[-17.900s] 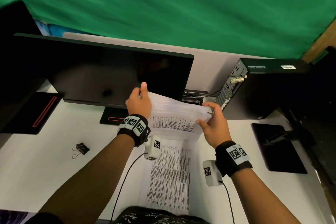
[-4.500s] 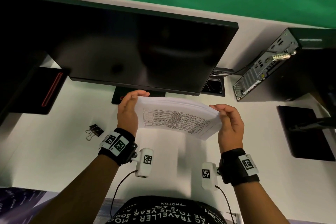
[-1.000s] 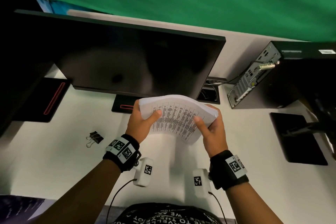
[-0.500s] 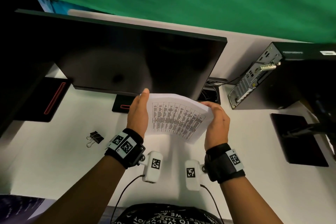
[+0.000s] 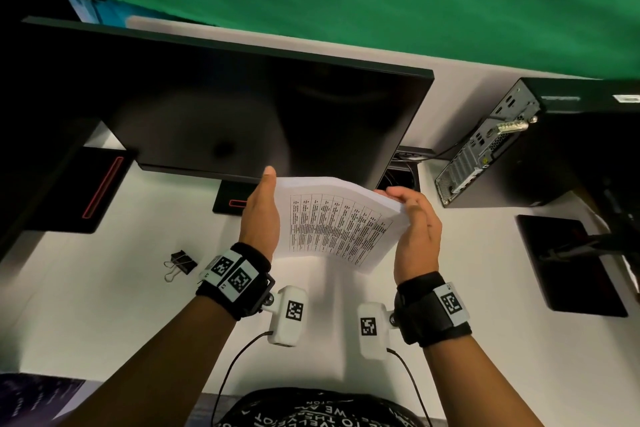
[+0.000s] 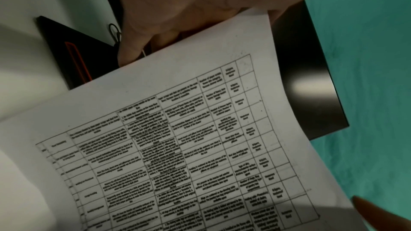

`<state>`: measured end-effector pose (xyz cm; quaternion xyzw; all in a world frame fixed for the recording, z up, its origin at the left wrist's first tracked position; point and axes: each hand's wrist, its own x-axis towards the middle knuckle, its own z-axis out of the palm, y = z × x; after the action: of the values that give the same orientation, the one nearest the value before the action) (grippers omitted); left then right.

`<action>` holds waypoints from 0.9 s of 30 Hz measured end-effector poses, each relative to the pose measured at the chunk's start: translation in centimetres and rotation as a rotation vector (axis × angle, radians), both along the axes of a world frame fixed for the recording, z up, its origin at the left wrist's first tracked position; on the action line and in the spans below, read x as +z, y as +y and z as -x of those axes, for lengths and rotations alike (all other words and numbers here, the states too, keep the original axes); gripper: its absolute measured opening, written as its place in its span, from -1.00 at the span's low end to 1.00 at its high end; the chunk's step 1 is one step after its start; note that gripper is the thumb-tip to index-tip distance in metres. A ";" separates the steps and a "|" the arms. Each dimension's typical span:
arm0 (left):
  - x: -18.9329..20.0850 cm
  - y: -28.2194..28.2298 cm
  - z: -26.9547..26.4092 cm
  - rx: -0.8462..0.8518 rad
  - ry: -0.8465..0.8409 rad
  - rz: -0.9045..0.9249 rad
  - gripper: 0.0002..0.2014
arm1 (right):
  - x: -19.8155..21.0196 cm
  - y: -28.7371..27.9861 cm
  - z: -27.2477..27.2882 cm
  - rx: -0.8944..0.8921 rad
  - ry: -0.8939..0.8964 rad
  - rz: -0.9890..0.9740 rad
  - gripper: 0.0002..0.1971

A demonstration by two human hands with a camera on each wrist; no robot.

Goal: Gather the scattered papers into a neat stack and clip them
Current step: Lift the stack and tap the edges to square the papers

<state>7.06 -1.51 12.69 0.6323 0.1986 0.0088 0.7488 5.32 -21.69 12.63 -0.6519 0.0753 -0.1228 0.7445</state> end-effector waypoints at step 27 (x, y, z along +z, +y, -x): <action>-3.1 0.1 0.8 -0.169 -0.013 -0.328 -0.60 | -4.2 -1.0 0.4 0.178 0.237 0.148 -0.70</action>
<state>6.27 -1.40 9.61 0.7602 0.1360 -0.0176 0.6351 4.94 -22.71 8.43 -0.7188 0.0952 0.0158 0.6884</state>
